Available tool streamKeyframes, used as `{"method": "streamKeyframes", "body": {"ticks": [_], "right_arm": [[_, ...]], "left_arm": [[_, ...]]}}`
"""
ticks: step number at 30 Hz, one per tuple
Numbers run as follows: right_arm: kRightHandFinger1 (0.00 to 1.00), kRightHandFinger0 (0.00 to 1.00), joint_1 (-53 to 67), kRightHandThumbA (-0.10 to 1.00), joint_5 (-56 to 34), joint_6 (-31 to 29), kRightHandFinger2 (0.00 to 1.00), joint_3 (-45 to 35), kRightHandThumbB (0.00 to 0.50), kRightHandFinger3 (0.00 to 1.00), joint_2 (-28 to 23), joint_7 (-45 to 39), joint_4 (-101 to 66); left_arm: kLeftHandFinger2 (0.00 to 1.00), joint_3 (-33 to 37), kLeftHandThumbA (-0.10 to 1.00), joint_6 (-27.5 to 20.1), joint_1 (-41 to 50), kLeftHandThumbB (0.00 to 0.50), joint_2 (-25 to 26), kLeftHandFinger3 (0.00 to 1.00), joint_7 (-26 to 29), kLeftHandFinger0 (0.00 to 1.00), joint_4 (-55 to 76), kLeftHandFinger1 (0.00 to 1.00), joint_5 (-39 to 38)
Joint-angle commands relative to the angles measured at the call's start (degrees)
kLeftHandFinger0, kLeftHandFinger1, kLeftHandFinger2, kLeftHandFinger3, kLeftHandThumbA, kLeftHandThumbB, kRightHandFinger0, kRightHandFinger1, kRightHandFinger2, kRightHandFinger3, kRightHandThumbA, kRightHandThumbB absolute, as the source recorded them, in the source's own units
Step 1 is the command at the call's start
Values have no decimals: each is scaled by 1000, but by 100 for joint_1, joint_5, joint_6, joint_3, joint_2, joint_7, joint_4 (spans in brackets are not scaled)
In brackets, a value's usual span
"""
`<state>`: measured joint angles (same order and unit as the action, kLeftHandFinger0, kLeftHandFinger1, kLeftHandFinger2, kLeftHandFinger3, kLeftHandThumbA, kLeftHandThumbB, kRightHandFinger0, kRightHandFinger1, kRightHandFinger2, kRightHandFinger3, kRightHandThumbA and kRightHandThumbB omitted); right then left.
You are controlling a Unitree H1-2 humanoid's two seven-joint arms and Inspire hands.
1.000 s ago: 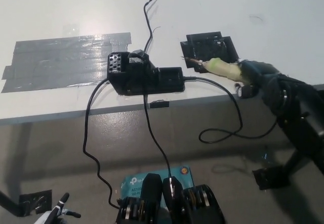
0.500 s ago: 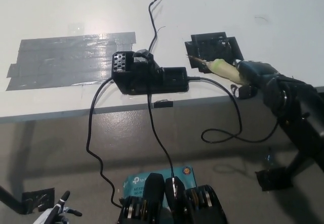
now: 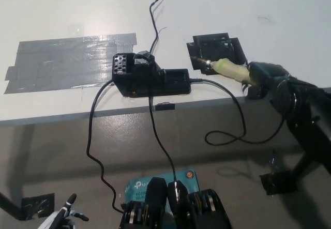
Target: The robot uses its right hand to grab and lift the soldering gun kept on the middle of the table and puts it in its base
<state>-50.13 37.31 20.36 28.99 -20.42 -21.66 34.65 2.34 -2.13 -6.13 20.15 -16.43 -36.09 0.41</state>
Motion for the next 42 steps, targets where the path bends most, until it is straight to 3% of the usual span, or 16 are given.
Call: {"method": "streamKeyframes", "body": {"ticks": [1, 4, 5, 7, 9, 10, 12, 13, 16, 19, 22, 28, 33, 36, 40, 42], "right_arm": [[606, 302, -90, -100, 12, 57, 1000, 153, 0, 1000, 74, -399, 30], [663, 394, -174, -100, 49, 34, 1000, 256, 0, 904, 58, -490, 181], [587, 361, -220, -100, 137, 80, 807, 343, 44, 786, 57, -520, 285], [619, 395, -178, -100, 231, 62, 794, 481, 0, 892, -54, -627, 116], [186, 13, -202, -100, 367, 18, 394, 625, 225, 596, -98, -616, 262], [83, 1, -201, -100, 609, 157, 395, 811, 116, 691, -144, -632, 313], [105, 0, -210, -100, 709, 186, 443, 944, 83, 625, -179, -627, 346], [202, 38, -181, -100, 737, 112, 562, 958, 3, 846, -210, -495, 330], [263, 0, 38, 26, 871, -43, 621, 1030, 0, 464, -389, -213, 22], [347, 0, 106, 11, 861, -72, 729, 1009, 0, 435, -394, -158, 24], [443, 55, 211, -43, 869, -149, 770, 958, 0, 632, -417, -41, -47], [277, 0, 513, -29, 923, -401, 611, 779, 0, 412, -368, 644, -198], [282, 0, 758, -100, 957, -703, 620, 515, 0, 809, -224, 1619, -214], [207, 0, 813, -100, 978, -800, 519, 366, 0, 771, -141, 1952, -160], [85, 0, 921, -100, 1049, -1024, 497, 115, 1, 237, -46, 2898, -135], [97, 0, 958, -100, 979, -1064, 529, -47, 0, 383, 20, 3175, -149]], "left_arm": [[179, -35, 1000, -221, -94, 500, 65, 491, -105, 0, 16, 0, -73], [148, -51, 1000, -153, -72, 500, 66, 475, -130, 0, 131, 0, -105], [146, -50, 1000, -160, -97, 500, 65, 474, -123, 0, 90, 0, -96], [145, -54, 1000, -193, -68, 500, 70, 467, -145, 0, 130, 0, -114], [165, -42, 1000, -208, -74, 500, 80, 483, -165, 0, 104, 0, -109], [168, -41, 1000, -207, -82, 500, 82, 485, -185, 0, 84, 0, -118], [164, -45, 1000, -162, -76, 500, 78, 476, -182, 0, 112, 0, -112], [160, -26, 1000, -180, -100, 500, 90, 478, -166, 0, 100, 0, -68], [168, -64, 1000, -189, -96, 500, 91, 472, -218, 0, 68, 0, -132], [184, -36, 1000, -199, -75, 500, 109, 490, -228, 0, 77, 0, -90], [169, -37, 1000, -208, -88, 500, 99, 479, -220, 0, 36, 0, -79], [193, -30, 1000, -277, -90, 500, 83, 477, -228, 0, -49, 0, -60], [202, -29, 1000, -251, -36, 500, 108, 476, -238, 0, -48, 0, -51], [201, -25, 1000, -264, -38, 500, 119, 486, -237, 0, -68, 0, -40], [197, -21, 1000, -267, -27, 500, 129, 471, -226, 0, -57, 0, -23], [191, -35, 1000, -262, -13, 500, 136, 464, -226, 0, -54, 0, -36]]}}
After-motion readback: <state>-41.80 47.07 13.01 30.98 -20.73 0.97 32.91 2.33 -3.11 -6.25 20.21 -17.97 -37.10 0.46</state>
